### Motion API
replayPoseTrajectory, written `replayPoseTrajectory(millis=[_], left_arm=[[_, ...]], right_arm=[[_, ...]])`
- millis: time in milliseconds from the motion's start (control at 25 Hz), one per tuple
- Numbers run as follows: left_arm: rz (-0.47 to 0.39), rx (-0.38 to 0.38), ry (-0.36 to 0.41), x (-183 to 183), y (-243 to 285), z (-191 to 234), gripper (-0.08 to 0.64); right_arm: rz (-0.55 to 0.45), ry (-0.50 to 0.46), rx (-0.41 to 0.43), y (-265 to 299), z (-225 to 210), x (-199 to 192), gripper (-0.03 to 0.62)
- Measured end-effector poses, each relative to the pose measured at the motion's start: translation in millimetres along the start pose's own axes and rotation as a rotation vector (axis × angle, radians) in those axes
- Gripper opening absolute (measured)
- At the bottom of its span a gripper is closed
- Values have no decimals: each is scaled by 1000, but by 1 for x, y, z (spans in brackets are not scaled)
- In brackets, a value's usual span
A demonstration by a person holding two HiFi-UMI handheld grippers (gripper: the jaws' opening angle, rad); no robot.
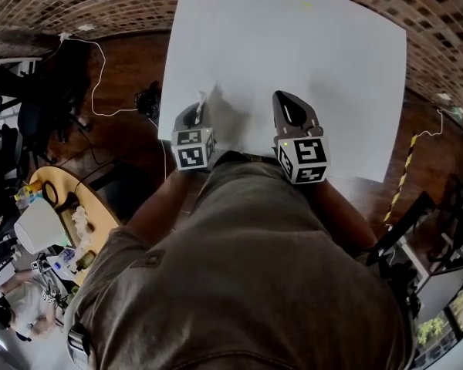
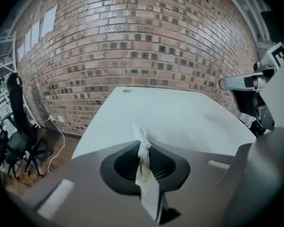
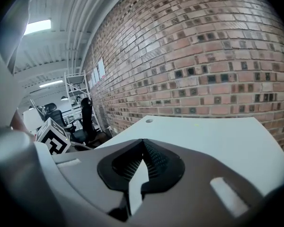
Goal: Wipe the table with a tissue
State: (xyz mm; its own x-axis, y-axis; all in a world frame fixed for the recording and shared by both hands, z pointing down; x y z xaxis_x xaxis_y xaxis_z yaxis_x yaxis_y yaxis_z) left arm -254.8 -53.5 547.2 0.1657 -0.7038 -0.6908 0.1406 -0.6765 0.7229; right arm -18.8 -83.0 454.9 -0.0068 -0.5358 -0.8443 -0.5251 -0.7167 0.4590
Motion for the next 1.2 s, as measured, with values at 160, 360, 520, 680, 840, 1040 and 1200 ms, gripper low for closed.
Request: replayPoseTrajectory(millis=[160,360,520,680,840,1040,1200], left_arm=[[-33,51,-38,1,-12,21,26],[-98,70,-77,10,-23,37,26],[-107,74,-85,11,-23,42,26],[-95,76,-90,9,-18,49,26],[-67,88,-94,4,-6,56,26],[11,98,-95,-5,22,55,26],[66,83,-81,-11,33,54,26]], right_arm=[[-17,-24,23,4,10,5,14],[-32,-39,35,8,20,11,14],[-31,-42,33,8,23,11,14],[-19,-36,20,9,24,9,14],[2,-26,5,11,19,6,14],[42,-9,-8,14,5,0,14],[61,2,-20,17,3,-4,14]])
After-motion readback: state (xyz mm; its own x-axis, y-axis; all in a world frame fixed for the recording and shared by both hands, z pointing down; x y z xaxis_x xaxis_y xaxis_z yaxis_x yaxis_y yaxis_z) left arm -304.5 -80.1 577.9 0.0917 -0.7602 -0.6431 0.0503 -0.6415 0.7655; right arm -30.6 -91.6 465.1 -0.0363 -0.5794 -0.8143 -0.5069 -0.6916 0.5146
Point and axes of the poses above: the fingertips, and each gripper's own axes: y forward along the fingers, z to its left, x out of its top, the point moved 7 cm from there along -y, backward along the fingers, and after that the axes turned 5 degrees about y, right-handed, at the moved point
